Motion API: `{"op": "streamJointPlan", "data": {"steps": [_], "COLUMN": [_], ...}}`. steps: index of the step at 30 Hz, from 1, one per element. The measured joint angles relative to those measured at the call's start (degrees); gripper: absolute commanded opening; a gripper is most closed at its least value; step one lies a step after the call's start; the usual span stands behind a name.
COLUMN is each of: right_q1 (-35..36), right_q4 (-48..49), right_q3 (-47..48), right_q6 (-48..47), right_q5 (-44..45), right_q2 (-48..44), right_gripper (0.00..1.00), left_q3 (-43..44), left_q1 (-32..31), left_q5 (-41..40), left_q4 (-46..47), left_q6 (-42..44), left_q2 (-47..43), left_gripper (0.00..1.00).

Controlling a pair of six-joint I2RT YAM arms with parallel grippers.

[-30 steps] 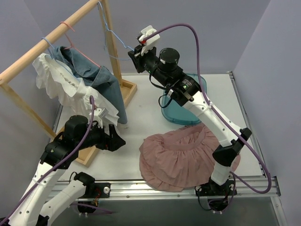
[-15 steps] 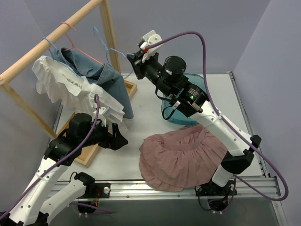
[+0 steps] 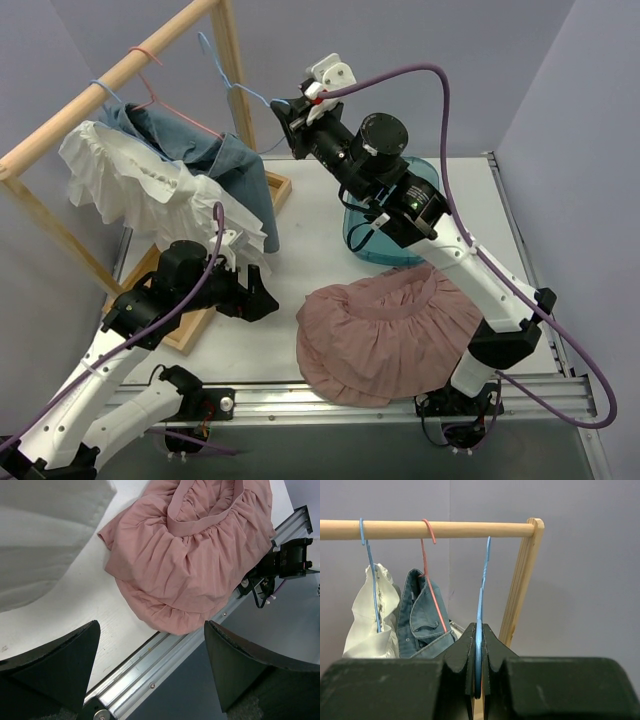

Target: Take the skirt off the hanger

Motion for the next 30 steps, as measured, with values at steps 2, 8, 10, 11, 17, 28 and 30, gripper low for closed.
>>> {"op": "streamJointPlan", "data": {"steps": [2,8,10,11,17,28,30], "right_q1": [0.0,-0.1,-0.5,-0.6,-2.1,-6.6,-6.7], "right_q4": [0.3,1.0,1.2,1.4,3.4,4.4,4.4], "right_q3": [0.9,3.5,6.2,7.9,15.5,20.7,19.5], "right_q6": [-0.3,-1.2,-1.4,-1.4,-1.0,3.9,4.5], "right_q5": [0.0,-0.1,-0.6,-1.0,-3.5,-9.2,-9.5], "right_q2": [0.3,0.7,1.7,2.6,7.6,17.6,17.9], "right_gripper": [0.00,0.00,0.00,0.00,0.00,0.00,0.00], "left_q3": [0.0,0.0,0.0,0.0,0.0,-0.2,-0.2], "left_q1": [-0.4,-0.8,-0.9,-1.2,-3.8,-13.2,-13.5], "left_q5": [0.0,-0.2,-0.3,-0.4,-3.0,-6.2,-6.8], "left_q4": [0.0,0.1,0.1,0.1,0.1,5.3,5.5], "left_q6": [0.0,-0.1,-0.1,-0.1,-0.2,-2.2,-2.2], "left_q2": [0.0,0.2,0.7,0.9,1.7,7.7,8.1], "left_gripper": [0.94,0.94,0.94,0.94,0.94,0.94,0.94]}}
